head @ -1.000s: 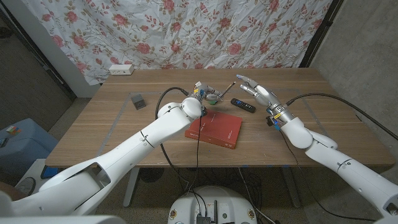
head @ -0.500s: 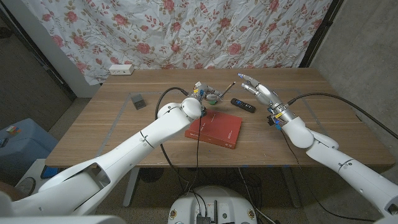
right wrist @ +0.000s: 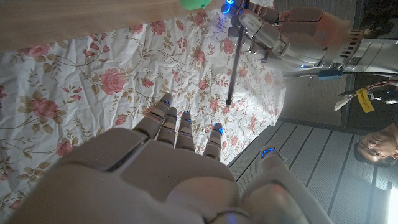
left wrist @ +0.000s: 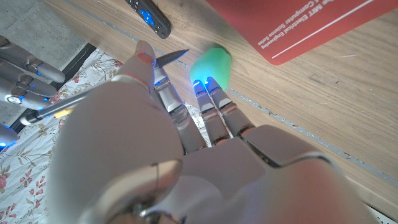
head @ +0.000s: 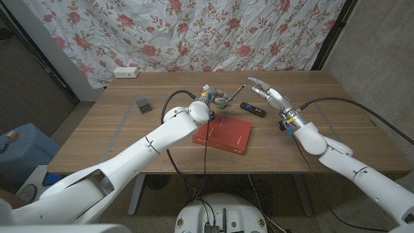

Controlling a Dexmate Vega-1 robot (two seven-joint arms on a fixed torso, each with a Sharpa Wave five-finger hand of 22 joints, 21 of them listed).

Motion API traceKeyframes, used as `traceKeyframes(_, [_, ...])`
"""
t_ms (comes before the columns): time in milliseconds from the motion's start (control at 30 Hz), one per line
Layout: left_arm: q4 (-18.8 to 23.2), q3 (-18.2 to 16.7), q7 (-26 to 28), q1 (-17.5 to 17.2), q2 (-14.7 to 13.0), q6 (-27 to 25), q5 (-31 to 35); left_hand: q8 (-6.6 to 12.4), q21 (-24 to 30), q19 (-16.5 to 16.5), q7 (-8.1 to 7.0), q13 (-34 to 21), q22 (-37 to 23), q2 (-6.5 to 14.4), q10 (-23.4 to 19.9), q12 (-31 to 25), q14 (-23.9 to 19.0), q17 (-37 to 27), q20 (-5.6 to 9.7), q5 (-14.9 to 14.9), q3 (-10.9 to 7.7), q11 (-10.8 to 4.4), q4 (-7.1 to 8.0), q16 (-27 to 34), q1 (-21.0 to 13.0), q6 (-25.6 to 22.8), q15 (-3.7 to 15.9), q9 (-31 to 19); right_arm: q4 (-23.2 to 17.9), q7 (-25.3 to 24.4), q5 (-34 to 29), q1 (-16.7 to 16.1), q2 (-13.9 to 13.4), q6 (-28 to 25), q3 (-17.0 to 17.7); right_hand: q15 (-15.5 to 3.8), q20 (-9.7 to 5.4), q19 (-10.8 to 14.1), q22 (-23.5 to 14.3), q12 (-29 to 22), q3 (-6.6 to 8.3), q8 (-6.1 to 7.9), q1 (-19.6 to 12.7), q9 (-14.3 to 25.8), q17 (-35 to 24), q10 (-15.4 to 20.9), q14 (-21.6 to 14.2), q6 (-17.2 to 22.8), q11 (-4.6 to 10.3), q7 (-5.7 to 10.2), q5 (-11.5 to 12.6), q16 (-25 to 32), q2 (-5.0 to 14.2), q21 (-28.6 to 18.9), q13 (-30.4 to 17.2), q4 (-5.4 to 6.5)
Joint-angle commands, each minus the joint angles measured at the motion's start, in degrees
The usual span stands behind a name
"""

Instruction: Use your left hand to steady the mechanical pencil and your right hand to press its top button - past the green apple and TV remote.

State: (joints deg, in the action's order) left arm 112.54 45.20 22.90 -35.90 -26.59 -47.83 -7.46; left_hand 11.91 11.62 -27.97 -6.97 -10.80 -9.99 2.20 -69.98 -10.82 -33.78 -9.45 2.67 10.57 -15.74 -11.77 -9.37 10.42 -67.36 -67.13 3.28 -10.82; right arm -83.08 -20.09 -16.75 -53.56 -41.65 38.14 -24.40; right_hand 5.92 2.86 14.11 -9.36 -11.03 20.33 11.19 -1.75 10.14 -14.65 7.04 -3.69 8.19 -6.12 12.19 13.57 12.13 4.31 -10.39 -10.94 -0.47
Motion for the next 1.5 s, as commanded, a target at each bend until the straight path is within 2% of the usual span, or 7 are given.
traceKeyframes(33, [0.3,0.0,-0.1,-0.2,-0.2,0.1,0.1,-0.02,0.1,-0.3,0.33,-0.1,-0.1,0.5,-1.6,-0.3,-0.4,-0.2,4.93,0.4,0.31,-1.19,-0.12,-0.2,-0.4,-0.4,9.21,-0.1,-1.1,-0.3,-0.9,-0.8,-0.3,-0.5,0.1,-0.24,-0.39,0.3,-0.1,-0.2,0.14,0.12,-0.1,0.1,0.0,0.2,-0.2,0.6,0.42,0.38,0.3,0.3,0.68,-0.3,0.0,0.35])
traceKeyframes(1500, [0.8,-0.2,1.0,-1.2,0.3,-0.1,0.1,-0.09,0.1,-0.3,0.39,-0.1,-0.1,0.7,-1.8,-0.3,-0.4,-0.2,4.90,0.4,0.67,-1.20,-0.08,-0.2,-0.5,-0.2,9.19,-0.2,-2.8,-0.7,-4.0,-1.0,-1.7,-2.3,-0.9,-0.35,-0.52,0.1,-0.1,-0.1,0.21,-0.16,0.1,0.1,-0.1,-0.3,0.1,1.0,0.47,0.46,0.3,0.3,1.04,-0.2,0.0,0.87])
